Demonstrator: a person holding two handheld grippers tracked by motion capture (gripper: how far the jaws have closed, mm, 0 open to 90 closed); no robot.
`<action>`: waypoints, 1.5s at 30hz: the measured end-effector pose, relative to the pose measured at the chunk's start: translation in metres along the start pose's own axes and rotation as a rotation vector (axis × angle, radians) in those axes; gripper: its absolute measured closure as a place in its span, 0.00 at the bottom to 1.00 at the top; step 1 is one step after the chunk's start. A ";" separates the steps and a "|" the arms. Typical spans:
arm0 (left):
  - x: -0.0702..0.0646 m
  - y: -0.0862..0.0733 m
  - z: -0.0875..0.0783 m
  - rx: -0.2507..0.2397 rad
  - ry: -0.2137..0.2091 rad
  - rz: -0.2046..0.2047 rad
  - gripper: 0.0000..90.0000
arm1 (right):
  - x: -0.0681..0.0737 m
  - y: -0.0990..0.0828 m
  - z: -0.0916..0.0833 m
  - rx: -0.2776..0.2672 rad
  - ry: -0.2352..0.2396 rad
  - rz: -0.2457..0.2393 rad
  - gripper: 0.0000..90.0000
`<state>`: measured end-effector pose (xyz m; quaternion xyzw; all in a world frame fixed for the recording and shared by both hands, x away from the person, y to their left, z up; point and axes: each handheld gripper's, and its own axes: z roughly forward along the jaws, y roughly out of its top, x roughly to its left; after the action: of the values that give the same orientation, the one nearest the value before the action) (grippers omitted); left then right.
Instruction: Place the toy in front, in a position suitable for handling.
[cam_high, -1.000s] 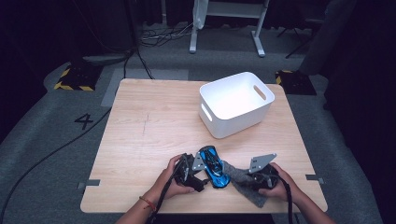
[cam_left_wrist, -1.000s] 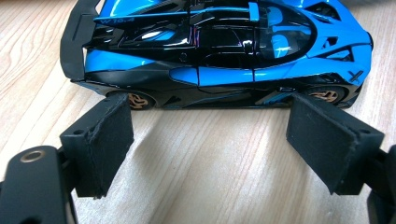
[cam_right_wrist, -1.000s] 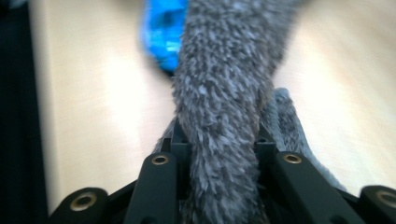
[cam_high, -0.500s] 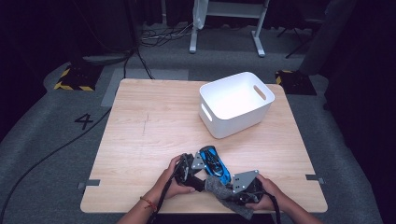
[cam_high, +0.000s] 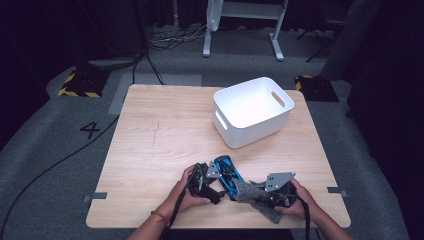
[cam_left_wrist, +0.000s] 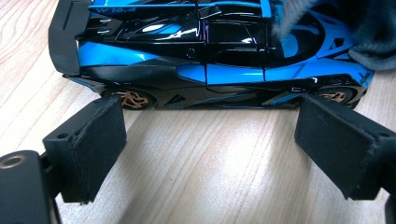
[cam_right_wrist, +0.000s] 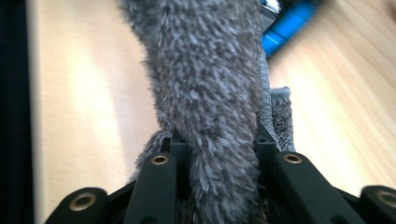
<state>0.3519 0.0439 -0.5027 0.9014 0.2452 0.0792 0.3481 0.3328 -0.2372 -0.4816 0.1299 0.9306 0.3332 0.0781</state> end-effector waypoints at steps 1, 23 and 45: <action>0.000 0.000 0.000 0.000 0.001 0.001 0.10 | -0.010 -0.005 -0.001 -0.009 -0.015 0.058 0.79; 0.000 0.000 0.000 -0.004 0.003 0.001 0.10 | 0.018 0.018 0.001 -0.114 0.078 0.011 0.82; 0.002 -0.002 -0.002 -0.013 -0.015 0.007 0.13 | 0.001 0.002 0.005 -0.007 -0.094 0.068 0.82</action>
<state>0.3519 0.0478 -0.5026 0.9005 0.2389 0.0753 0.3555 0.3339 -0.2322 -0.4844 0.1766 0.9197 0.3325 0.1111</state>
